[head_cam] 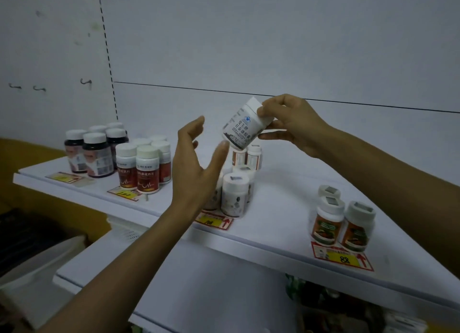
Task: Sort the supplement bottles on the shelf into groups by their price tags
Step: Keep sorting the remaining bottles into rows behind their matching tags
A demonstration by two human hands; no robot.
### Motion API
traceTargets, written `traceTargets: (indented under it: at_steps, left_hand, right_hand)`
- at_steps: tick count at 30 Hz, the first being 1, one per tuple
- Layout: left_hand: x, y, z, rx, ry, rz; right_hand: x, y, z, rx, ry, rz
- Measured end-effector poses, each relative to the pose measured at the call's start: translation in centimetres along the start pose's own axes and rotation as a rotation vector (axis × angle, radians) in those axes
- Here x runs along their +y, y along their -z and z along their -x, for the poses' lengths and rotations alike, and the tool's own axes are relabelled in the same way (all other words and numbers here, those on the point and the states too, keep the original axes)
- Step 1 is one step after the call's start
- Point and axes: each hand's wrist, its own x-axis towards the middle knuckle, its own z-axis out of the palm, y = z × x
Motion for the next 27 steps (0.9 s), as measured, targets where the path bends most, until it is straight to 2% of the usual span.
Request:
traceTargets:
  at_steps: [6, 10, 13, 18, 27]
  left_hand:
    - [-6.2, 1.8, -3.2, -0.046, 0.292, 0.112]
    - [-10.5, 1.3, -4.5, -0.163, 0.467, 0.209]
    - [-12.5, 0.2, -4.9, -0.270, 0.571, 0.249]
    - [-15.3, -1.3, -5.2, -0.427, 0.652, 0.251]
    - [-17.3, -4.3, -7.2, -0.587, 0.723, 0.306]
  right_hand:
    - [2.4, -2.4, -6.2, 0.087, -0.065, 0.242]
    - [4.9, -4.2, -8.4, -0.001, -0.147, 0.480]
    - [6.2, -4.9, -9.7, -0.012, -0.175, 0.535]
    - [7.5, -6.1, -11.3, -0.024, -0.242, 0.617]
    - [9.1, -6.7, -11.6, -0.234, -0.537, 0.717]
